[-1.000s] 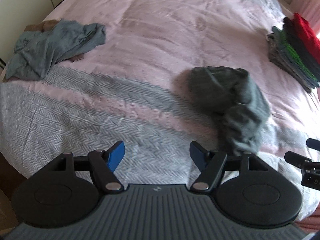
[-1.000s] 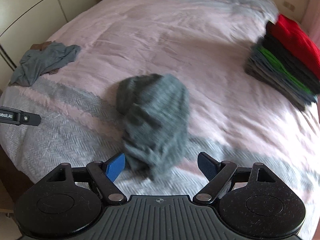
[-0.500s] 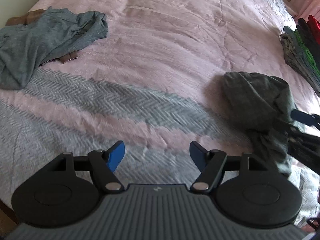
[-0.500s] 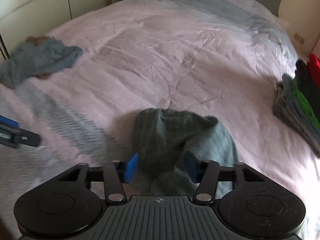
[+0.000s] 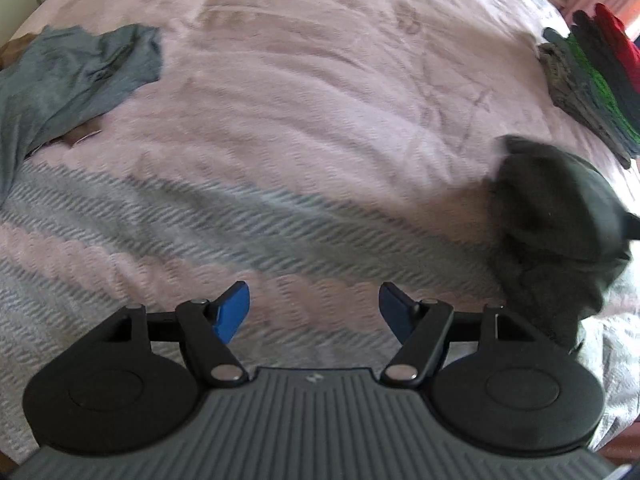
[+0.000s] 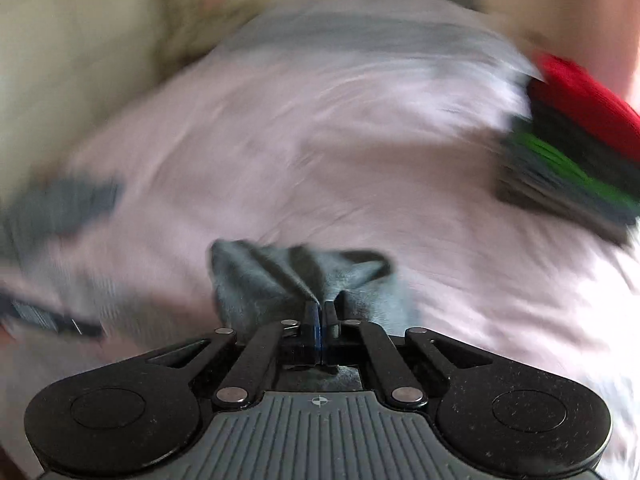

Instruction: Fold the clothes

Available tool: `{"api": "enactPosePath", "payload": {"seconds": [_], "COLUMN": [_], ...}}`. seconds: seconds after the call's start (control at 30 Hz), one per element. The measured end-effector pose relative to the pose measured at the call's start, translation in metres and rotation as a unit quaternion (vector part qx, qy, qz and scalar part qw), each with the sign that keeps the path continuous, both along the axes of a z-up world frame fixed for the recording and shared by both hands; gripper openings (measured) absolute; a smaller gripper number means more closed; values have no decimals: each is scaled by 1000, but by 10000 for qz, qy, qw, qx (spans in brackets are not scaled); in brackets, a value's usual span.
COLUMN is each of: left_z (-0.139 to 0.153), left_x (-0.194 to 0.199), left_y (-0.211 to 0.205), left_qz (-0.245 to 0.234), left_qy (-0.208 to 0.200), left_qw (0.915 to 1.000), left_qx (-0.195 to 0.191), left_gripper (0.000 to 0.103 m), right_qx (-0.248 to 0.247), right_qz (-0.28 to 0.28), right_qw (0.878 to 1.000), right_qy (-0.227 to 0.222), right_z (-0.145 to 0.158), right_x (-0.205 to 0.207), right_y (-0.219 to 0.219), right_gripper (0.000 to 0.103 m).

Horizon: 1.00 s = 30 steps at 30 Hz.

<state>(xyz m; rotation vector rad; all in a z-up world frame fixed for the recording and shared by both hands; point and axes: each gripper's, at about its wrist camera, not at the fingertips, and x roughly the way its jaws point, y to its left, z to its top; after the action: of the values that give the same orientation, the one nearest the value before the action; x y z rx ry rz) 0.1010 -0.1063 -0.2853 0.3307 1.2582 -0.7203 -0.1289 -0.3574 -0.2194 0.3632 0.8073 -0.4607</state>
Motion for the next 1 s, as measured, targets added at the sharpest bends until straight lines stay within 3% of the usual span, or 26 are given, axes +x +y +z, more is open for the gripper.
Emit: {"api": "enactPosePath", "payload": {"seconds": [0.13, 0.27, 0.33, 0.37, 0.43, 0.53, 0.67, 0.83, 1.0], "left_z": [3, 5, 7, 8, 9, 13, 15, 16, 17], "left_x": [-18, -45, -61, -67, -81, -105, -152, -210, -267], "left_y": [-25, -58, -74, -82, -100, -129, -167, -214, -259], "left_qz": [-256, -595, -813, -910, -1112, -1488, -2277, -3240, -4190], "left_qy": [15, 55, 43, 32, 13, -19, -10, 1, -26], "left_qw": [9995, 9979, 9962, 9954, 9934, 9882, 9726, 9440, 9050], "left_qx": [-177, -260, -299, -301, -286, -350, -475, -626, -733], "left_gripper": [68, 68, 68, 68, 68, 67, 63, 62, 58], "right_qx": [214, 649, 1136, 1356, 1509, 1941, 2250, 2256, 2357], "right_qz": [-1252, -2552, -3165, -3519, -3859, -4119, -4401, -4693, -4863], "right_qw": [9918, 9602, 9387, 9246, 9101, 8900, 8678, 8519, 8393], "right_qy": [119, 934, 762, 547, 62, -245, -512, -564, -590], "right_z": [21, -16, -28, -34, -39, -52, -62, -61, -63], "right_x": [-92, -167, -200, -217, -242, -270, -302, -339, -364], "right_y": [-68, -119, -129, -130, -129, -135, -140, -148, -145], "right_gripper": [0, 4, 37, 76, 78, 76, 75, 75, 75]}}
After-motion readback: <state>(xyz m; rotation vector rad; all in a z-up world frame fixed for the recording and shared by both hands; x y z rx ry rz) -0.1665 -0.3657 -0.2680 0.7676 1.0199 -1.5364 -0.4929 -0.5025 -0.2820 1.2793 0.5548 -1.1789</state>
